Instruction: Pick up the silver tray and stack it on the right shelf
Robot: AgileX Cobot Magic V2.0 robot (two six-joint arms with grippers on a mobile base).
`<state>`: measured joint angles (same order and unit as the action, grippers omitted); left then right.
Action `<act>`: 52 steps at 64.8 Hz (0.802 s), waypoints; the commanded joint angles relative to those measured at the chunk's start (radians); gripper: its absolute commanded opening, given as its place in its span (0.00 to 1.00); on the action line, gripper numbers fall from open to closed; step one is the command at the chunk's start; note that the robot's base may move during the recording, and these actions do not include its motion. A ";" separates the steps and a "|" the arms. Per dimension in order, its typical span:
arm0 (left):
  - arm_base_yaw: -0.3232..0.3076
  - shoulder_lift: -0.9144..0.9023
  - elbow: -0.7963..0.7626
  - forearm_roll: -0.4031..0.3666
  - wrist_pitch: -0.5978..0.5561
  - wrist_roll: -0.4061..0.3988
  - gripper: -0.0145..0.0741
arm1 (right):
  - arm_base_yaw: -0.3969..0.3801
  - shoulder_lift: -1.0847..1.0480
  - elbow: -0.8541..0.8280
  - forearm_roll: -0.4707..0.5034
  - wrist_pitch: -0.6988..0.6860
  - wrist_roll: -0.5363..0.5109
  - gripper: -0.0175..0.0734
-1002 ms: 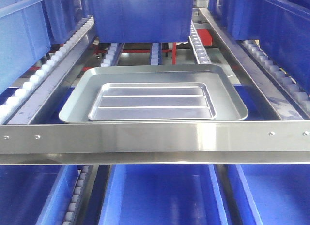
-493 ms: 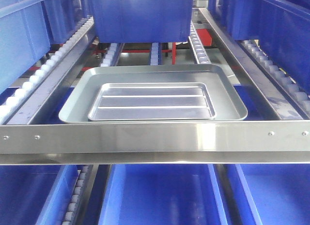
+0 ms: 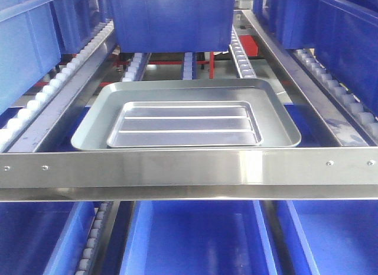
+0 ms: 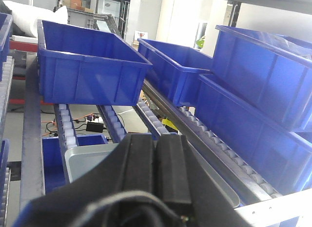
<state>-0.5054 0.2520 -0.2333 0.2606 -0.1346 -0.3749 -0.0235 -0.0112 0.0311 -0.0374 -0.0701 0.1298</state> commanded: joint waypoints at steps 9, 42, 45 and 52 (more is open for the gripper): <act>-0.006 0.006 -0.029 -0.005 -0.077 -0.004 0.06 | -0.006 -0.017 -0.001 0.001 -0.087 -0.011 0.25; -0.006 0.006 -0.029 -0.005 -0.077 -0.004 0.06 | -0.006 -0.017 -0.001 0.001 -0.087 -0.011 0.25; -0.006 0.006 -0.029 0.005 -0.075 -0.004 0.06 | -0.006 -0.017 -0.001 0.001 -0.087 -0.011 0.25; 0.020 -0.013 -0.020 0.009 -0.037 0.024 0.06 | -0.006 -0.017 -0.001 0.001 -0.087 -0.011 0.25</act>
<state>-0.5012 0.2456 -0.2311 0.2666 -0.1196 -0.3749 -0.0235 -0.0112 0.0311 -0.0360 -0.0701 0.1298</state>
